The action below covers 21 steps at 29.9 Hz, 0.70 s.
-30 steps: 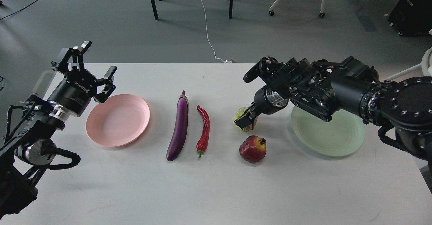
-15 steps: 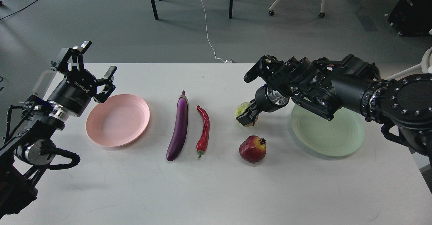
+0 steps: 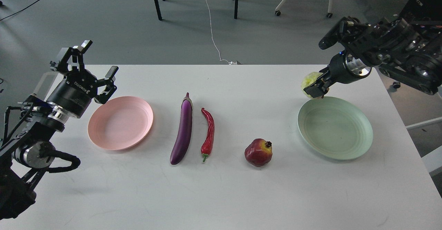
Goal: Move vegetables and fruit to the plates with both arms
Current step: 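Carry the fruit onto the pale green plate and release it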
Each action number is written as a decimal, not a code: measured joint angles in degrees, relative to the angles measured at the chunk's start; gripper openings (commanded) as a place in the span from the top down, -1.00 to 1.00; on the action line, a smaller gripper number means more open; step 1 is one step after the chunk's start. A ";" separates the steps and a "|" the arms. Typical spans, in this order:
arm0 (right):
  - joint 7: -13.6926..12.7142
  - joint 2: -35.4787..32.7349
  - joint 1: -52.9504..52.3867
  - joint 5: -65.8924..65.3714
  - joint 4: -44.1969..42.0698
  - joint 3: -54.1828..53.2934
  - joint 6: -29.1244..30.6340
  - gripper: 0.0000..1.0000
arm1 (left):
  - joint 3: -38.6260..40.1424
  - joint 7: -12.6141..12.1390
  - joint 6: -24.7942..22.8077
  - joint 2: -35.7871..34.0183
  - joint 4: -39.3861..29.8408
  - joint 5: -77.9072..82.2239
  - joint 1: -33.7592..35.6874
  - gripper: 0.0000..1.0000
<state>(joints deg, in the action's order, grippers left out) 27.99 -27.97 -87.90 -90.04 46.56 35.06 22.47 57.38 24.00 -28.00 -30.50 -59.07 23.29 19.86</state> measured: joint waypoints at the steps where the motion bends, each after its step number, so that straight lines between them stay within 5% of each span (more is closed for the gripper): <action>1: -0.01 -1.28 0.65 -0.32 0.00 0.67 -0.80 0.26 | 0.00 0.00 0.00 0.00 -0.07 0.00 0.00 -0.96; 8: 0.01 -3.95 5.48 -0.65 -1.42 1.88 -4.62 0.17 | -0.02 0.00 0.00 0.07 -1.12 0.00 0.07 -0.96; 17: 0.01 -1.16 9.38 -0.41 -4.93 1.63 -5.80 -0.37 | 0.83 0.00 0.00 -0.32 -1.46 0.00 0.06 -0.96; 21: 0.01 0.14 9.91 0.03 -5.22 1.58 -5.92 -0.88 | 0.90 0.00 0.00 -0.33 -1.57 0.00 0.03 -0.96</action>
<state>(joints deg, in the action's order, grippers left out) 28.00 -27.83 -78.00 -90.01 41.34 36.64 16.55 58.28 24.00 -28.00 -30.83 -60.64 23.29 19.90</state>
